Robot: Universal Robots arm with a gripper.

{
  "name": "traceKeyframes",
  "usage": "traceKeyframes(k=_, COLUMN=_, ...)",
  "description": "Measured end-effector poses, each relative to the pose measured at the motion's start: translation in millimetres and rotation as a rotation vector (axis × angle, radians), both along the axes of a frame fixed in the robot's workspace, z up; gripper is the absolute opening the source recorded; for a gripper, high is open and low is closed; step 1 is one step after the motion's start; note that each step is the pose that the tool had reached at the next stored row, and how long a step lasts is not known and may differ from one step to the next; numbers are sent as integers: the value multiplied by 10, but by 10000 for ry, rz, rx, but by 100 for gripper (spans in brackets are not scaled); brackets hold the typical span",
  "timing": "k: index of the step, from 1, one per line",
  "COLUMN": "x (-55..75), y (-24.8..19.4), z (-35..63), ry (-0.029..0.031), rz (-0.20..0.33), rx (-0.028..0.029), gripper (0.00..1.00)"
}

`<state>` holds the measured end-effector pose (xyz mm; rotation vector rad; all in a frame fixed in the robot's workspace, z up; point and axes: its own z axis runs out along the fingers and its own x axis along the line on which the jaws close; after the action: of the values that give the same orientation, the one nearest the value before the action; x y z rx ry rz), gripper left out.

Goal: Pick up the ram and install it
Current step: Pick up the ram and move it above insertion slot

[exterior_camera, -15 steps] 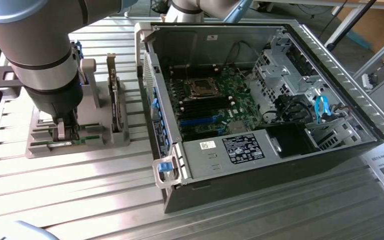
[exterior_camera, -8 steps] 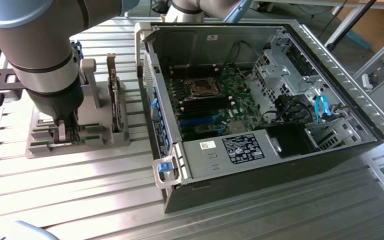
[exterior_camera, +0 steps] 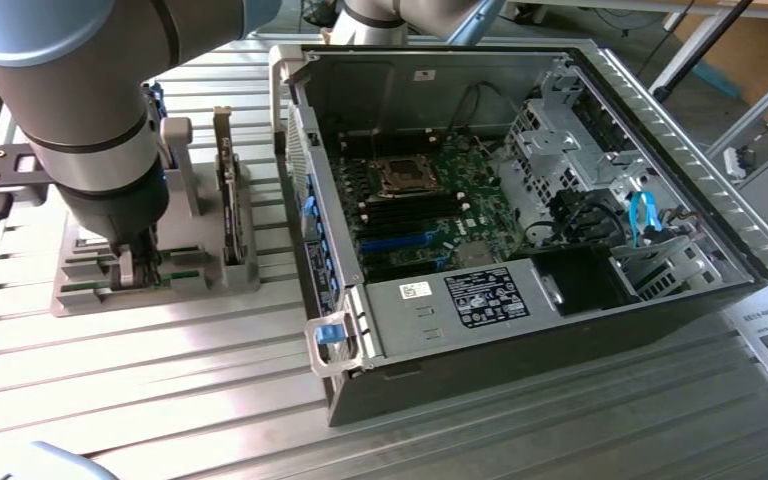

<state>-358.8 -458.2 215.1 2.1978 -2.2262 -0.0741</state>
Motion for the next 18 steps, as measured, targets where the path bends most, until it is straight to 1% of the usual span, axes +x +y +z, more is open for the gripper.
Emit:
traceKeyframes(k=9, x=0, y=0, z=-46, ry=0, rz=0, rx=0, gripper=30)
traceKeyframes(k=18, x=0, y=0, z=-46, ry=0, rz=0, rx=0, gripper=30)
